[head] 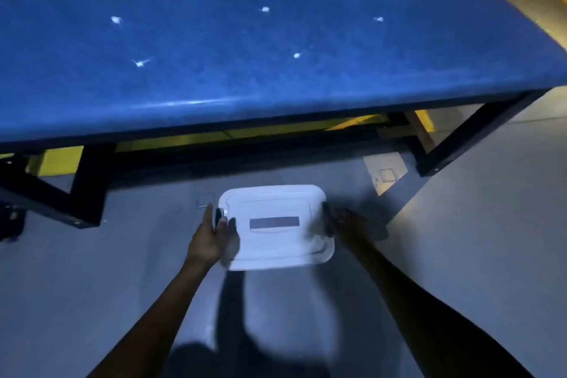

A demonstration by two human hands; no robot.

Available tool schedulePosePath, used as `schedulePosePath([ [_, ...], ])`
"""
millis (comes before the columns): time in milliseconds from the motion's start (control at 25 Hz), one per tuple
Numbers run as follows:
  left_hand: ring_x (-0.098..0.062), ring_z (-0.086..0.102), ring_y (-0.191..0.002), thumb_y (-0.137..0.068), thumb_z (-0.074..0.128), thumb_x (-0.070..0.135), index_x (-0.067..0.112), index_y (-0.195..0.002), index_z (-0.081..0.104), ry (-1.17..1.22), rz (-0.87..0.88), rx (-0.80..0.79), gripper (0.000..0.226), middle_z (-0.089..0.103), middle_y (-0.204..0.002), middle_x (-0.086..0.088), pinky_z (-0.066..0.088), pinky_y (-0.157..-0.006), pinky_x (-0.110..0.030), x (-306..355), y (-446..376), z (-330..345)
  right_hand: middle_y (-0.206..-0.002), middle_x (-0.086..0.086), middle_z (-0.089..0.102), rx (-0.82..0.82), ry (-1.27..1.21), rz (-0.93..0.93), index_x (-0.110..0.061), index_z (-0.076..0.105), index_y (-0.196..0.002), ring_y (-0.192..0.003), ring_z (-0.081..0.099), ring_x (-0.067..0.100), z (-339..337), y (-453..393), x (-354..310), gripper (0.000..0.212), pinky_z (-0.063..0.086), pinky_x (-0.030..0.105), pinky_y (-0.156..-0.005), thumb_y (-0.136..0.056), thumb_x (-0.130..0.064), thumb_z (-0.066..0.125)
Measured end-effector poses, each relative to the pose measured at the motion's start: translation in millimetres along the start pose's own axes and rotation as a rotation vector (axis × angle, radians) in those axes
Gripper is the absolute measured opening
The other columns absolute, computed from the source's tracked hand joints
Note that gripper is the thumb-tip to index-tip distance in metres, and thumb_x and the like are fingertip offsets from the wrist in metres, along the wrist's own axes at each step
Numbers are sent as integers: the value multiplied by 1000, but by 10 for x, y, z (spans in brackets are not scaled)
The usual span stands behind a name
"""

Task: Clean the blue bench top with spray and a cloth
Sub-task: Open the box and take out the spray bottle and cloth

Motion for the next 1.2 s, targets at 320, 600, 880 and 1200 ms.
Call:
schedulePosePath([
  [320,-41,63,-113,-100,54,29,24,-141,57,-34,120,228,41,72,-120,-17,43,-85,-35,-277,-382,17,-54,-1,64,113,-31,76,-21,57,-50,-70,68,26,126,-174,228,62,51,33,-66,-98,-57,46],
  [600,-35,66,-110,-101,47,35,31,-144,51,-139,179,103,43,72,-121,-7,50,-89,-40,-287,-505,31,-76,1,59,191,-306,41,-7,64,-79,-73,53,16,-52,-169,162,32,44,35,-69,-98,-29,51],
  [880,-35,68,-84,-105,43,22,7,-100,72,260,-107,-70,33,75,-96,-18,56,-85,-46,-814,-530,73,-123,-4,66,-81,276,-645,-29,66,-128,-114,55,18,552,158,-1221,42,40,33,-95,-91,-47,60],
  [1200,-24,58,-65,-105,43,20,5,-99,70,289,-156,-83,32,69,-76,-12,56,-80,-43,-823,-415,7,-96,4,62,53,421,-862,-16,64,-97,-89,55,28,642,237,-1517,26,29,32,-75,-80,-32,75],
])
Point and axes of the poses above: each hand's wrist, its own y-axis away from the middle knuckle, its own z-axis out of the palm, x = y × z, the point moved 10 cm from there along -y, towards the middle knuckle
